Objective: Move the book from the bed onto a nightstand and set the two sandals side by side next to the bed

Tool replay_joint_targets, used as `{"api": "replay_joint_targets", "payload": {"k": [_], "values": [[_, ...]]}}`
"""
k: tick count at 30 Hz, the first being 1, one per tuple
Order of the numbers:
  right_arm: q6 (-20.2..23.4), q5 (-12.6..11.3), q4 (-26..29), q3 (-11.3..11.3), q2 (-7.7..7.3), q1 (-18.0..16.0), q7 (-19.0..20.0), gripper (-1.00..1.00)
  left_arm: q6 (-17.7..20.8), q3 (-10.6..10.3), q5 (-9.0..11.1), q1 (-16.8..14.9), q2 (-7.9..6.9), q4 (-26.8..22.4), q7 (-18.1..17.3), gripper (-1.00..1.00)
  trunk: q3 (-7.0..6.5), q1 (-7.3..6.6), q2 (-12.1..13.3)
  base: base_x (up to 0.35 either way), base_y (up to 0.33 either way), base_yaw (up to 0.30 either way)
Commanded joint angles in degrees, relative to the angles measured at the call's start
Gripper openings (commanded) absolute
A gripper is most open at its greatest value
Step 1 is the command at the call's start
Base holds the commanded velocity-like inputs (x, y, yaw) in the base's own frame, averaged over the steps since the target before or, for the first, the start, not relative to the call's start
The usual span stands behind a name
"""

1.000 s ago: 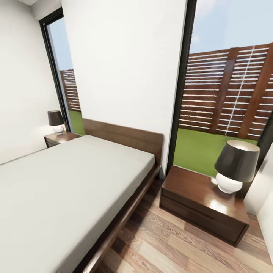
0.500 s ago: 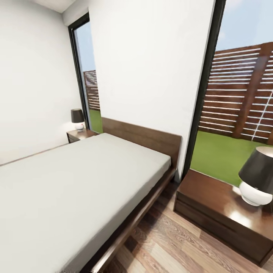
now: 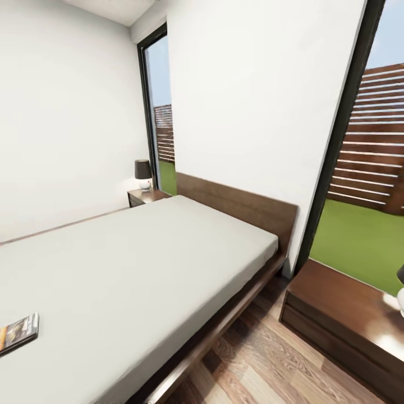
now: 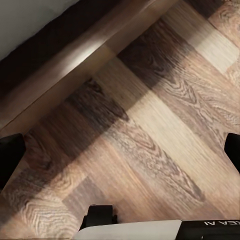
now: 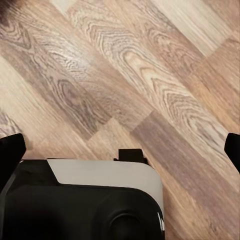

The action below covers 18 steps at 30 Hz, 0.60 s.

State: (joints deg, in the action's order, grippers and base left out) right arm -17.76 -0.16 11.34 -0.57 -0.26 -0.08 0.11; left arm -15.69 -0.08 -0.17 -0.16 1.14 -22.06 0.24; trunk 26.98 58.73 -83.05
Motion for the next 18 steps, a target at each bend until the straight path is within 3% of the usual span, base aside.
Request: {"api": "replay_joint_targets", "payload": {"k": [1,18], "values": [[-0.17,-0.02,-0.01,-0.05,0.00,-0.01,0.01,1.00,-0.13,-0.01,-0.01,-0.02,0.01,0.00,0.03,1.00,0.05,0.00,-0.03,0.000,0.000,0.294],[-0.17,-0.02,-0.04,-0.05,0.00,-0.01,-0.03,1.00,-0.13,-0.01,0.00,-0.02,0.01,0.00,0.03,1.00,0.05,0.00,-0.03,0.000,0.000,0.294]]}}
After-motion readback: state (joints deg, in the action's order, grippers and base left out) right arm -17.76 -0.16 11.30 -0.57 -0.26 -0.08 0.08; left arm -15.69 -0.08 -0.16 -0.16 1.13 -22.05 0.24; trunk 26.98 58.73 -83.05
